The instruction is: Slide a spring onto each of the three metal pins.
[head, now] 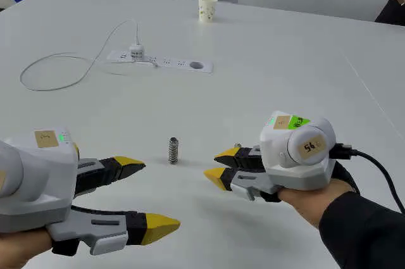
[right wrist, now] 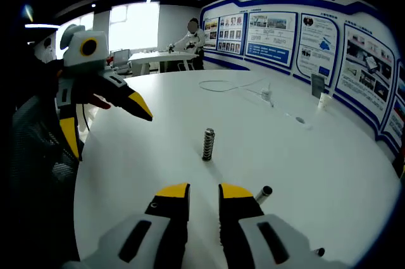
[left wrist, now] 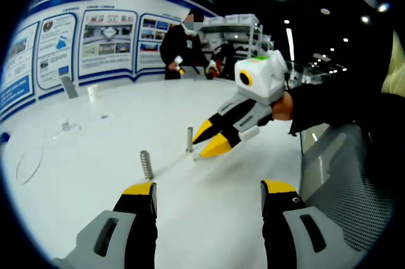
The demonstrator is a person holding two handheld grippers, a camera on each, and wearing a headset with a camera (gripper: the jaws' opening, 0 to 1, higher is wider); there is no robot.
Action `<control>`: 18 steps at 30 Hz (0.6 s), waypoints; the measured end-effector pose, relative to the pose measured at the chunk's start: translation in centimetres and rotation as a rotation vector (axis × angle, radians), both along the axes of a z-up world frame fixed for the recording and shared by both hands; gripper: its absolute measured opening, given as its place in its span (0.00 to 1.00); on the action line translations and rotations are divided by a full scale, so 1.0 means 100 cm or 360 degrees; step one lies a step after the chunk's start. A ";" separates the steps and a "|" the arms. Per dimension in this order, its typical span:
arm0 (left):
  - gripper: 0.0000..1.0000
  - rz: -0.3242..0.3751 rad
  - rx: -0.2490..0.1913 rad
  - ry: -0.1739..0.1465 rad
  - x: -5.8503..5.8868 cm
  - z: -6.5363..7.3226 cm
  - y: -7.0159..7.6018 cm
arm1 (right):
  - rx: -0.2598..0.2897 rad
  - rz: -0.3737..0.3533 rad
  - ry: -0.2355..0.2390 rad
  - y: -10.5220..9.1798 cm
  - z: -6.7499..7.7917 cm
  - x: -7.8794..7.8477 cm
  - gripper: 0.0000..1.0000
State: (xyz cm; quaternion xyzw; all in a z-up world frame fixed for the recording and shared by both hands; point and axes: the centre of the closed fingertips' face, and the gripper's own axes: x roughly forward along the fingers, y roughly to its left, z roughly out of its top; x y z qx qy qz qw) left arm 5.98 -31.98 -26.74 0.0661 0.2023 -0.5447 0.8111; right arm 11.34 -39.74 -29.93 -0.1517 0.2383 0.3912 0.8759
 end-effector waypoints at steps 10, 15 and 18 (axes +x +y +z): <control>0.67 -0.0020 0.0005 -0.0003 -0.001 0.001 -0.002 | -0.0048 -0.0044 0.0034 -0.021 -0.012 -0.007 0.19; 0.67 -0.0023 0.0007 -0.0002 -0.001 0.001 -0.002 | -0.0081 -0.0066 0.0070 -0.033 -0.024 -0.008 0.19; 0.67 -0.0023 0.0009 0.0001 -0.001 0.001 -0.002 | -0.0098 -0.0079 0.0094 -0.039 -0.031 -0.010 0.19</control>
